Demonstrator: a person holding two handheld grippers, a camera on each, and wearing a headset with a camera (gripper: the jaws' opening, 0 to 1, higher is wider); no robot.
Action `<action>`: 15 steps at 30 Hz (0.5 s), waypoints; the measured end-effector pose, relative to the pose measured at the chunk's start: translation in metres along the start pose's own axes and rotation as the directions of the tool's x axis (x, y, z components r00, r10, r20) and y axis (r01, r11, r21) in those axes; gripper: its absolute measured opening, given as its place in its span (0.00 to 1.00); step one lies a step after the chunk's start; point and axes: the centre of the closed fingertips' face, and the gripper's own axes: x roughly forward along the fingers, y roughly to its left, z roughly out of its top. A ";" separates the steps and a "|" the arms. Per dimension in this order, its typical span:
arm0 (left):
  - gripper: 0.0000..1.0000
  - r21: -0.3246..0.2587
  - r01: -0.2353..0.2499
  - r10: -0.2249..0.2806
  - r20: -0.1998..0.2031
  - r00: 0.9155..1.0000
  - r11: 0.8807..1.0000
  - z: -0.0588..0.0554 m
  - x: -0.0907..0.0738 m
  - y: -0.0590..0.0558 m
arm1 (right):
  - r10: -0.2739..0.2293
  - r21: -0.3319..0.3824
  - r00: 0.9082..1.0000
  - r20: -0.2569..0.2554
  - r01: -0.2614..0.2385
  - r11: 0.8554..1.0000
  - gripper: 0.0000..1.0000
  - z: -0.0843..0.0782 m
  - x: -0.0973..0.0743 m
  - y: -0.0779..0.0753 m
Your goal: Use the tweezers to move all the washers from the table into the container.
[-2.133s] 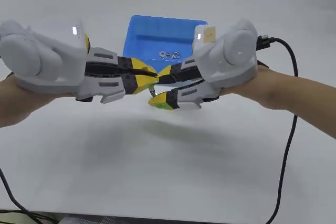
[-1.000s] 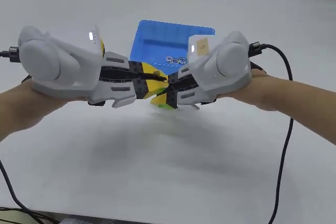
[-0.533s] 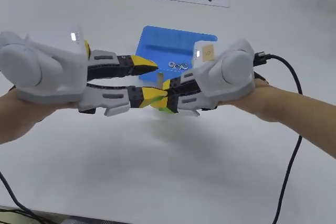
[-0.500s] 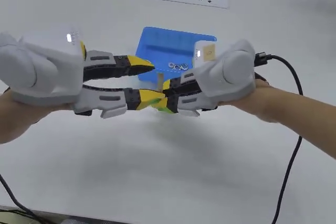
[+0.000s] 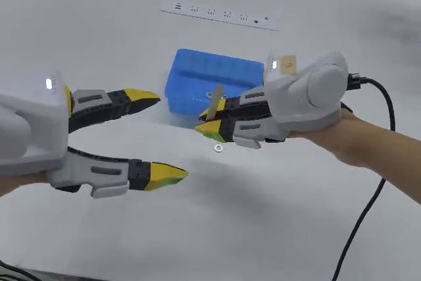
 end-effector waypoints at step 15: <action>0.99 -0.074 -0.070 0.073 0.033 0.997 0.995 0.003 -0.006 0.001 | -0.041 -0.051 0.999 0.027 0.043 0.998 0.10 0.032 -0.024 -0.016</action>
